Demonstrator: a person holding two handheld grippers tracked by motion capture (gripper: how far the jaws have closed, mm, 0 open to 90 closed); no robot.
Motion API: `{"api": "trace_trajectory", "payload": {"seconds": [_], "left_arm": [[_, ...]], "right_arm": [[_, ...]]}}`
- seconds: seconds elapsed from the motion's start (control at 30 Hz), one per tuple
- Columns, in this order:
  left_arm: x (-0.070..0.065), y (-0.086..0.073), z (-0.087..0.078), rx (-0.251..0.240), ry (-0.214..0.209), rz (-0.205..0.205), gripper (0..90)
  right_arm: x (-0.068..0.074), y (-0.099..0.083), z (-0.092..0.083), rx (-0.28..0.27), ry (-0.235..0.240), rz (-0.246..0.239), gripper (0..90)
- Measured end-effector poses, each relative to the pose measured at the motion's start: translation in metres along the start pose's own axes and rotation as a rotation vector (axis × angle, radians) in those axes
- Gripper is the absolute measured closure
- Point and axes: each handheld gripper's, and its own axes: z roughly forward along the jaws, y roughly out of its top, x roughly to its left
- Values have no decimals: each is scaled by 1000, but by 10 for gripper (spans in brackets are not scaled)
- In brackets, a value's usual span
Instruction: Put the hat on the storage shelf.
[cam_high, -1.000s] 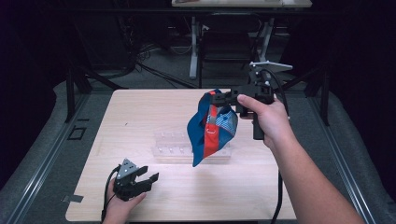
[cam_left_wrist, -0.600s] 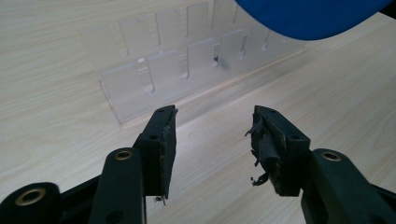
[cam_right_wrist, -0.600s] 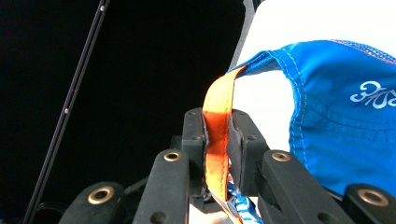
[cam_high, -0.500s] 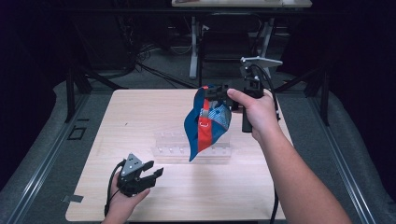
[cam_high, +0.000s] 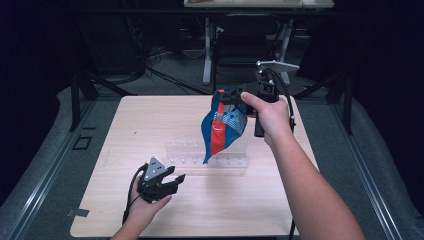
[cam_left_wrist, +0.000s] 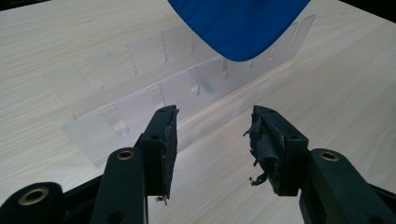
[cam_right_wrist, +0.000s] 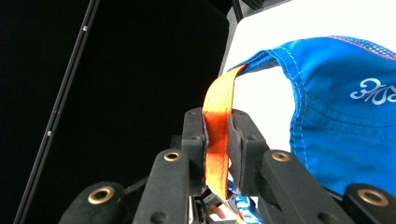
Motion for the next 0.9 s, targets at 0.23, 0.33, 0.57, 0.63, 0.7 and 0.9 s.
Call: {"api": "trace_trajectory", "payload": {"seconds": [0.23,0.33,0.57,0.63,0.7,0.9], "left_arm": [[-7,17,4,-19,-13,19,515],[-11,25,7,-18,-19,31,525],[-23,39,18,-3,-26,73,545],[-25,41,20,0,-25,76,558],[-26,43,23,6,-24,81,570],[-27,49,28,9,-10,87,617]], "right_arm": [[-7,-2,4,-1,-4,13,777],[-8,-2,6,0,4,14,777],[-8,-3,12,3,14,16,776],[-9,-5,15,10,17,19,777],[-11,-5,17,14,21,19,776],[-10,-7,19,21,27,16,776]]}}
